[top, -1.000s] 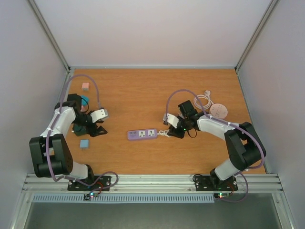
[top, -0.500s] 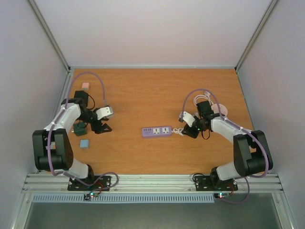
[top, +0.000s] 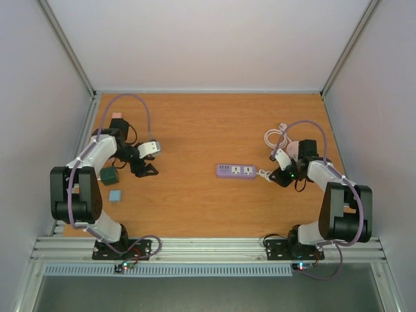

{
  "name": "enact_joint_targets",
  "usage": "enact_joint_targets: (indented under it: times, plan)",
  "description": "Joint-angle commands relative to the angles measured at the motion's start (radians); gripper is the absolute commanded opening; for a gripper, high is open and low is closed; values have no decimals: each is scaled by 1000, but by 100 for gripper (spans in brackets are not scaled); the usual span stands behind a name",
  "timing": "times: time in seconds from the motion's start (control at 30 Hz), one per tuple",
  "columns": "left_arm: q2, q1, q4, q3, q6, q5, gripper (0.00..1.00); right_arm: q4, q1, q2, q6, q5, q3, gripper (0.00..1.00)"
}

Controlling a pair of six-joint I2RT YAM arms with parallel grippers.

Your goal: Pull the plug off the socket

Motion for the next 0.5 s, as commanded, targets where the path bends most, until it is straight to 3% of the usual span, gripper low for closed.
enact_joint_targets:
  times: [0.0, 0.47]
  plan:
    - [31, -7, 31, 46, -13, 38, 75, -81, -103, 26, -32, 112, -36, 35]
    - [57, -40, 60, 70, -51, 32, 75, -115, -354, 28, -73, 127, -33, 34]
